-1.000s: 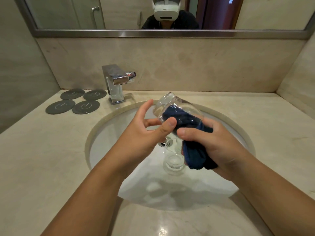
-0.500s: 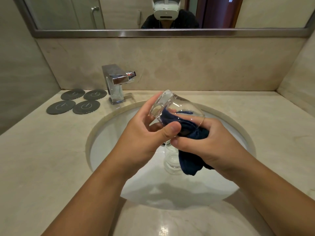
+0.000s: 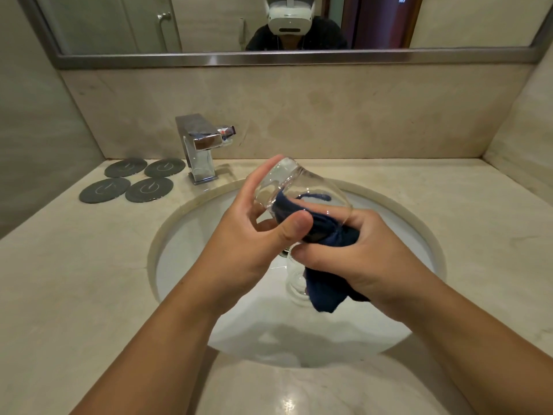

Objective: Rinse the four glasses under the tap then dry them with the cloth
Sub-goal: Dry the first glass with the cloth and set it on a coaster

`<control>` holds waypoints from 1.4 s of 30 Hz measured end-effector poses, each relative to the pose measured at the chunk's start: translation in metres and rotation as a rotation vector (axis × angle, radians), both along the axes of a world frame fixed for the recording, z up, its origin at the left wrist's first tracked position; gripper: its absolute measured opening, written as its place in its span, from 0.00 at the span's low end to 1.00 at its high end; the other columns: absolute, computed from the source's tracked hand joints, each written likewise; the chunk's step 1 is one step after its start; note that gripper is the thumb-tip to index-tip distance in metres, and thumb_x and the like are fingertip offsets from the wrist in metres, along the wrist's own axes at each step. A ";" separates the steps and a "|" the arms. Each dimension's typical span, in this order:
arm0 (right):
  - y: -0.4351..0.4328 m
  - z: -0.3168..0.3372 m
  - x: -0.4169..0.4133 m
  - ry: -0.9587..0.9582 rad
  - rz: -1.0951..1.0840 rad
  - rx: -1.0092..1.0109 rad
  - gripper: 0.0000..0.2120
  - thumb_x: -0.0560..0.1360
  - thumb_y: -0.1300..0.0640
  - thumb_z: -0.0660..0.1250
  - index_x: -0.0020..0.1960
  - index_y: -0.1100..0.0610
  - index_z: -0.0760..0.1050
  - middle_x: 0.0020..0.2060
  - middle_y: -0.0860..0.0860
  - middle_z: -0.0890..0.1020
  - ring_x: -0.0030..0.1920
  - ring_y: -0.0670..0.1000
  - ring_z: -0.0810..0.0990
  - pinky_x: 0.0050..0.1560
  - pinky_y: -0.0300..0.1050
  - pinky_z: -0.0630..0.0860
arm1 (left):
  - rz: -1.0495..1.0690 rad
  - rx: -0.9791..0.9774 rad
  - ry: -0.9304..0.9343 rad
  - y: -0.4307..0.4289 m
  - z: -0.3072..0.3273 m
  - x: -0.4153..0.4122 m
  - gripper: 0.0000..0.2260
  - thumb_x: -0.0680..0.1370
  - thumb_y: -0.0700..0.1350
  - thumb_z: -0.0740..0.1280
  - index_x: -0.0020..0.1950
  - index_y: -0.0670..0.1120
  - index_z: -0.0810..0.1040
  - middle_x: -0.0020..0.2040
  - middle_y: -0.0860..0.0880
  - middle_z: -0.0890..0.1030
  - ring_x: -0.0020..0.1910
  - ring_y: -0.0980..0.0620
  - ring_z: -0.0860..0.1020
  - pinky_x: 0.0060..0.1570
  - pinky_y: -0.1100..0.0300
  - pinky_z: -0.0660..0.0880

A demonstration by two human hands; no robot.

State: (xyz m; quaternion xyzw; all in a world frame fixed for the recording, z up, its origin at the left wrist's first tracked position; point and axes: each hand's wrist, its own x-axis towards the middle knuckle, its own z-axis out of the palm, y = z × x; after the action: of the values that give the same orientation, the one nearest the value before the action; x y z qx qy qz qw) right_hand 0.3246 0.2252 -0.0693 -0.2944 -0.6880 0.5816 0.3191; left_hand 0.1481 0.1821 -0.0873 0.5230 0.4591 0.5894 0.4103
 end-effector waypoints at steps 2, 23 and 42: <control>0.001 0.005 0.003 0.097 0.065 -0.193 0.16 0.68 0.61 0.77 0.52 0.45 0.88 0.34 0.58 0.79 0.32 0.58 0.78 0.41 0.56 0.76 | -0.002 0.008 -0.018 0.000 0.001 -0.002 0.47 0.63 0.63 0.84 0.79 0.67 0.68 0.71 0.46 0.82 0.65 0.48 0.85 0.65 0.53 0.80; 0.001 0.011 0.006 0.236 0.151 -0.399 0.15 0.66 0.65 0.76 0.51 0.55 0.86 0.32 0.57 0.78 0.27 0.52 0.78 0.28 0.44 0.79 | -0.042 -0.028 -0.030 0.002 -0.003 -0.004 0.55 0.61 0.66 0.84 0.83 0.68 0.59 0.75 0.45 0.79 0.70 0.45 0.81 0.76 0.40 0.70; -0.003 0.012 0.003 0.217 0.109 -0.345 0.13 0.68 0.65 0.73 0.48 0.52 0.87 0.31 0.53 0.82 0.26 0.52 0.79 0.29 0.45 0.79 | -0.020 -0.020 0.039 0.003 -0.002 -0.005 0.58 0.60 0.71 0.82 0.85 0.64 0.58 0.77 0.45 0.76 0.69 0.49 0.82 0.76 0.40 0.71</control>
State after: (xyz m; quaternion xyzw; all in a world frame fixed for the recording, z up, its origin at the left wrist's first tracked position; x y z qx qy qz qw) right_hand 0.3278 0.2222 -0.0573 -0.2428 -0.5547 0.7354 0.3042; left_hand 0.1434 0.1853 -0.0894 0.5349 0.4676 0.5704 0.4121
